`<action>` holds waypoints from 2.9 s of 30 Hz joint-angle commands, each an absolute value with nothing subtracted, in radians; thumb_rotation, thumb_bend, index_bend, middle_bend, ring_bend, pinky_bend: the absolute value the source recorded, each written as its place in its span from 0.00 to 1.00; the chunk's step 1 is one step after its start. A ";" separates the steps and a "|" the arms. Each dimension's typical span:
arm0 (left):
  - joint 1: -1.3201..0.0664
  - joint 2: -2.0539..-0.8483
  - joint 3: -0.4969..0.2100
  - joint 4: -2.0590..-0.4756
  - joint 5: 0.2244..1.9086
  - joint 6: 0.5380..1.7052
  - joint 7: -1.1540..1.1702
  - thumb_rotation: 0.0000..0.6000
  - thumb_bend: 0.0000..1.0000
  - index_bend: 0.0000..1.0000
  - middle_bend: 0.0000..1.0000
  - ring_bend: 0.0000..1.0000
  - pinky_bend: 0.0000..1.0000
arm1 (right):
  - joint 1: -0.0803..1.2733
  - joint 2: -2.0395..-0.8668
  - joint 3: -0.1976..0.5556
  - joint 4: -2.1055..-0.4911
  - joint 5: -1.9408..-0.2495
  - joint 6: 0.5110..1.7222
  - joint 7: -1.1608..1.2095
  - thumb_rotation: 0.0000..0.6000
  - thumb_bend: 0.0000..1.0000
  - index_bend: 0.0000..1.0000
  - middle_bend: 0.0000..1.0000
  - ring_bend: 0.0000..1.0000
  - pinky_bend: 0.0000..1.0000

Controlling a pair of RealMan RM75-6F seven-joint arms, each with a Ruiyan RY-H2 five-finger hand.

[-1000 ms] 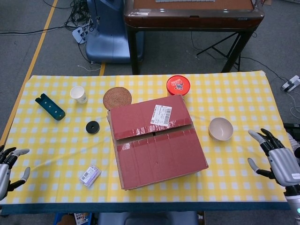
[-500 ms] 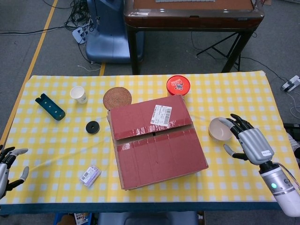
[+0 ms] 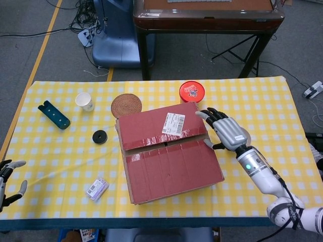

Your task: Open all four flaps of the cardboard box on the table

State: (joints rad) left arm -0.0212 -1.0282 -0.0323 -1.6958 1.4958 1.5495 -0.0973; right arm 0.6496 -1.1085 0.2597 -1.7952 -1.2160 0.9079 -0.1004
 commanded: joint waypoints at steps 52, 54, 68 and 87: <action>0.002 -1.018 -0.020 -1.656 1.490 1.537 -0.150 1.00 0.43 0.35 0.28 0.16 0.00 | 1.070 -1.472 0.450 -1.118 -0.809 0.854 -0.315 1.00 0.29 0.10 0.08 0.04 0.12; 0.002 -1.019 -0.021 -1.655 1.490 1.537 -0.153 1.00 0.43 0.35 0.28 0.16 0.00 | 1.026 -1.400 0.428 -1.252 -0.850 0.880 -0.314 1.00 0.34 0.10 0.08 0.04 0.12; 0.003 -1.025 -0.010 -1.673 1.534 1.554 -0.142 1.00 0.43 0.38 0.28 0.16 0.00 | 0.764 -1.007 0.272 -1.911 -1.014 0.916 -0.225 1.00 0.93 0.28 0.25 0.14 0.12; 0.021 -1.026 0.013 -1.689 1.545 1.560 -0.114 1.00 0.43 0.40 0.28 0.16 0.00 | 0.684 -1.057 0.166 -1.830 -1.224 0.880 -0.047 1.00 1.00 0.39 0.28 0.15 0.12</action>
